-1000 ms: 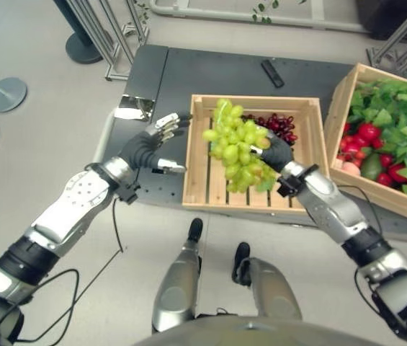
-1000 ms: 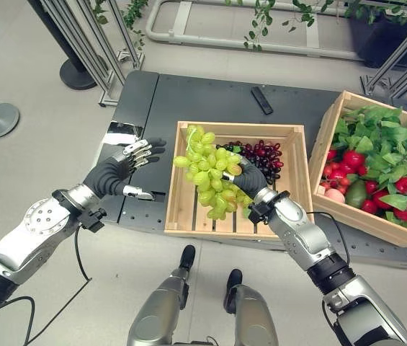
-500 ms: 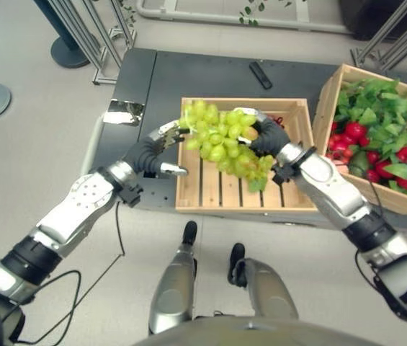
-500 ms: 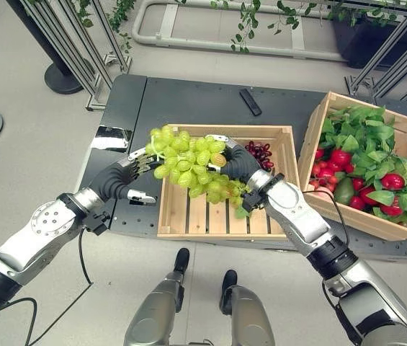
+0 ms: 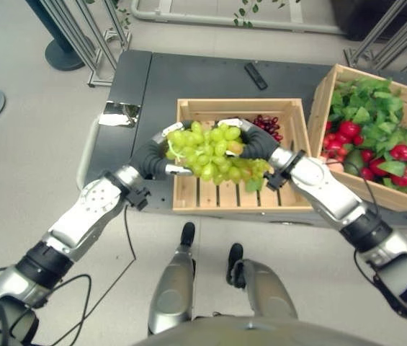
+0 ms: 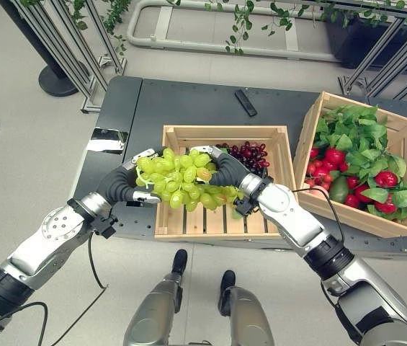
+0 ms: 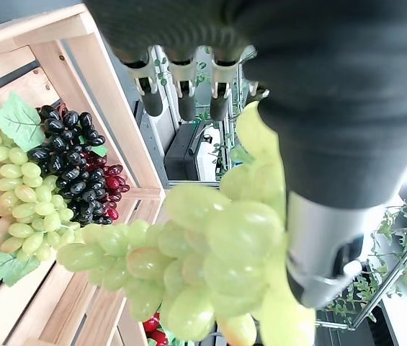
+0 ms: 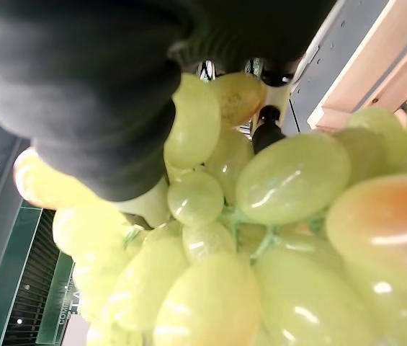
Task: Pick up the fruits from the basket on one side to the basket on the other side
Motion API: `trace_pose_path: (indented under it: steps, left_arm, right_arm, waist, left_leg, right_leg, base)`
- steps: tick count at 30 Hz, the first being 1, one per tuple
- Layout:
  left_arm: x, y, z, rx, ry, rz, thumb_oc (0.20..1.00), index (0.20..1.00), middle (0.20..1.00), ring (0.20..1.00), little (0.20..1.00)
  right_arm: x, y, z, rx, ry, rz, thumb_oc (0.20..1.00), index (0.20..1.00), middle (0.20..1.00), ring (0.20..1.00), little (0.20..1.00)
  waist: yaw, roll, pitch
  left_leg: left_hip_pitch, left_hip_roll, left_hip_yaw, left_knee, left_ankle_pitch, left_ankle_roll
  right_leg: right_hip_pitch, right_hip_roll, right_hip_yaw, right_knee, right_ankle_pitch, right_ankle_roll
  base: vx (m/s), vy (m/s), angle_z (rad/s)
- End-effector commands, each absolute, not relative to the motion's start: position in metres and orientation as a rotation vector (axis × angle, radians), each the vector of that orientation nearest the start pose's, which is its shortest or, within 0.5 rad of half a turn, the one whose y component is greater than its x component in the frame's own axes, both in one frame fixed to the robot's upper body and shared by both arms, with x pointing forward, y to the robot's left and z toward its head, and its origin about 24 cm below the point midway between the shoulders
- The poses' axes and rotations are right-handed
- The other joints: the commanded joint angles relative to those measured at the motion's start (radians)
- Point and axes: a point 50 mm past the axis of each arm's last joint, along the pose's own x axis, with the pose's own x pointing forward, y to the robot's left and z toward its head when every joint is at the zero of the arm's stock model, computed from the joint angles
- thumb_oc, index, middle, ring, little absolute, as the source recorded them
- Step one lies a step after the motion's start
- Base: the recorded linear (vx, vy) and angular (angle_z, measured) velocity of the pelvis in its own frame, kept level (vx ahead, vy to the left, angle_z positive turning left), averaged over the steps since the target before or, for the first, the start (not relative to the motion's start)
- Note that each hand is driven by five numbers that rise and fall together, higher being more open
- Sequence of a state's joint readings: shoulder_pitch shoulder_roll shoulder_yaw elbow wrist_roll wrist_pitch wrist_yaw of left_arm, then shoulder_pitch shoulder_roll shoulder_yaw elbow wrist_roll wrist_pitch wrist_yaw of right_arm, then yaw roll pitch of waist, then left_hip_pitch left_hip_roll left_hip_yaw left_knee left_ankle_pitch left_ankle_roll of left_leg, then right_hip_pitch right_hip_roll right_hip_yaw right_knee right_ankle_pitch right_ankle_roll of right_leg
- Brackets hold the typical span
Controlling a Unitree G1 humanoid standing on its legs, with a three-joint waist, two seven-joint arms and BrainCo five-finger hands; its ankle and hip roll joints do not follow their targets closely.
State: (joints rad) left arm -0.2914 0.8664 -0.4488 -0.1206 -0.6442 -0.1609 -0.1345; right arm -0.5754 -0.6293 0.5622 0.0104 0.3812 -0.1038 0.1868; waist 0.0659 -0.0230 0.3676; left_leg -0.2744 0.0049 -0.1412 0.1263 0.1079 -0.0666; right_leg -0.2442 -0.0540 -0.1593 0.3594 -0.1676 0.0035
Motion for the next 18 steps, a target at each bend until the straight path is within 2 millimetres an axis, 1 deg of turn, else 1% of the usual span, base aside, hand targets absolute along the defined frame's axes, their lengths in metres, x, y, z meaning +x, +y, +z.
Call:
trace_pose_path:
  steps: [1,7,11,13,15,17,18]
  left_arm:
    - [0.272,0.179,0.147,0.206,-0.288,-0.566,1.0,1.0,1.0,1.0,1.0]
    - [0.271,0.178,0.143,0.179,-0.283,-0.557,1.0,1.0,1.0,1.0,1.0]
    - [0.271,0.178,0.141,0.157,-0.276,-0.552,1.0,1.0,1.0,1.0,1.0]
    - [0.272,0.175,0.141,0.141,-0.285,-0.555,1.0,1.0,1.0,1.0,1.0]
    - [0.272,0.173,0.141,0.12,-0.29,-0.553,1.0,1.0,1.0,1.0,1.0]
    - [0.273,0.171,0.139,0.09,-0.287,-0.548,1.0,1.0,1.0,1.0,1.0]
    - [0.274,0.167,0.133,0.045,-0.275,-0.544,1.0,1.0,1.0,1.0,1.0]
  right_arm:
    - [0.288,-0.082,0.19,-0.379,-0.565,0.829,0.2,0.2,0.2,0.2,0.2]
    - [0.287,-0.076,0.184,-0.383,-0.554,0.851,0.2,0.2,0.2,0.2,0.2]
    - [0.287,-0.072,0.185,-0.389,-0.562,0.86,0.2,0.2,0.2,0.2,0.2]
    - [0.287,-0.068,0.191,-0.395,-0.59,0.868,0.2,0.2,0.2,0.2,0.2]
    - [0.287,-0.067,0.193,-0.392,-0.599,0.868,0.2,0.2,0.2,0.2,0.2]
    - [0.287,-0.066,0.196,-0.383,-0.608,0.866,0.2,0.2,0.2,0.2,0.2]
    - [0.286,-0.065,0.199,-0.371,-0.625,0.863,0.2,0.2,0.2,0.2,0.2]
  waist:
    - [-0.009,-0.052,-0.05]
    - [-0.003,-0.055,-0.051]
    - [-0.001,-0.057,-0.052]
    - [0.0,-0.06,-0.054]
    - [-0.001,-0.062,-0.055]
    - [0.0,-0.063,-0.055]
    - [0.0,-0.066,-0.057]
  left_leg:
    - [0.018,0.018,-0.009,0.069,-0.109,0.009]
    - [0.014,0.018,-0.009,0.07,-0.11,0.009]
    - [0.015,0.019,-0.008,0.069,-0.111,0.011]
    - [0.018,0.019,-0.006,0.065,-0.112,0.011]
    - [0.018,0.018,-0.005,0.065,-0.112,0.011]
    - [0.019,0.018,-0.005,0.064,-0.112,0.012]
    - [0.019,0.018,-0.004,0.065,-0.113,0.013]
  right_leg:
    - [0.055,-0.081,0.026,-0.079,0.078,0.135]
    - [0.057,-0.085,0.024,-0.084,0.081,0.136]
    - [0.057,-0.085,0.028,-0.085,0.084,0.136]
    - [0.058,-0.085,0.028,-0.086,0.084,0.136]
    - [0.058,-0.085,0.029,-0.086,0.084,0.137]
    - [0.057,-0.085,0.029,-0.086,0.085,0.137]
    - [0.057,-0.085,0.029,-0.085,0.084,0.137]
  base:
    - [0.0,0.0,0.0]
    - [0.0,0.0,0.0]
    - [0.0,0.0,0.0]
    - [0.0,0.0,0.0]
    - [0.0,0.0,0.0]
    - [0.0,0.0,0.0]
    - [0.0,0.0,0.0]
